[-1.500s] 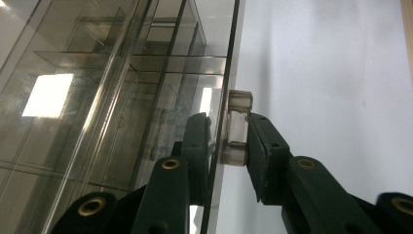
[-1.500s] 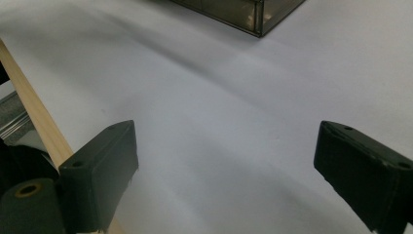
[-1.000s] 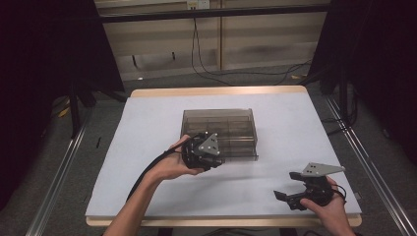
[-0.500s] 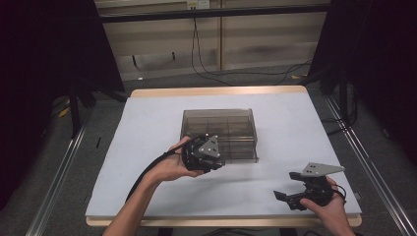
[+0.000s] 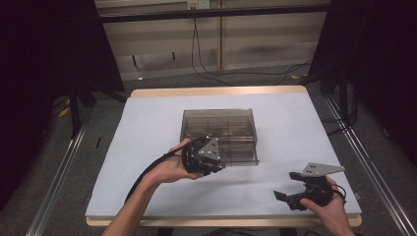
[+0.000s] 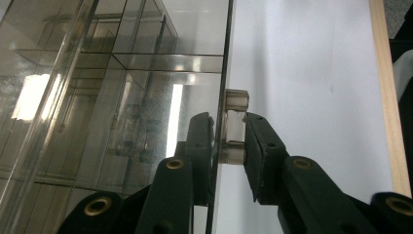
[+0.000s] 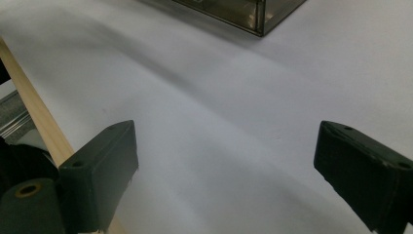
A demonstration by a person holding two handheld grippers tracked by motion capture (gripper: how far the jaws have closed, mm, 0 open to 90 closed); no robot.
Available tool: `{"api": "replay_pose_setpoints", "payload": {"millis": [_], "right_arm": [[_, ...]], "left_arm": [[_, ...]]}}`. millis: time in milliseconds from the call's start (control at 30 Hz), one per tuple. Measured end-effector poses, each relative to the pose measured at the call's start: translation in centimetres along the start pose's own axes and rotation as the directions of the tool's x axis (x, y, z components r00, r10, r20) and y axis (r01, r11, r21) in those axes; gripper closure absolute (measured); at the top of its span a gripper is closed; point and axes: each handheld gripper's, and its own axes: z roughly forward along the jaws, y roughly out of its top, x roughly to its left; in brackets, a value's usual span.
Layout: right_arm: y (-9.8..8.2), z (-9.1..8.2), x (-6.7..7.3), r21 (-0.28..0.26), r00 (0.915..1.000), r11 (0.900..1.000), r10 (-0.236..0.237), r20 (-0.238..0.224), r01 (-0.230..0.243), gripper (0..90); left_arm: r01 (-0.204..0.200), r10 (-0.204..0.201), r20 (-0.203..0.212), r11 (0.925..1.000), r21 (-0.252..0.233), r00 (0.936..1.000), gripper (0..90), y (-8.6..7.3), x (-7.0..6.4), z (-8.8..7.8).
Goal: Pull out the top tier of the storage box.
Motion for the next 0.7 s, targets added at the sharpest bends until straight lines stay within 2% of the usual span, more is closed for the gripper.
{"api": "replay_pose_setpoints", "payload": {"millis": [267,700], "right_arm": [[-0.01,-0.01,-0.01,0.0,1.0,1.0,0.0,0.0,0.0,9.0],[0.0,-0.01,0.0,-0.001,1.0,1.0,0.002,0.0,-0.002,9.0]], "left_arm": [[0.015,-0.015,0.003,0.9999,-0.004,0.9999,74.0,-0.04,-0.21,0.0],[0.009,-0.009,0.008,0.9999,0.009,0.9999,74.5,0.04,-0.63,-0.04]]}}
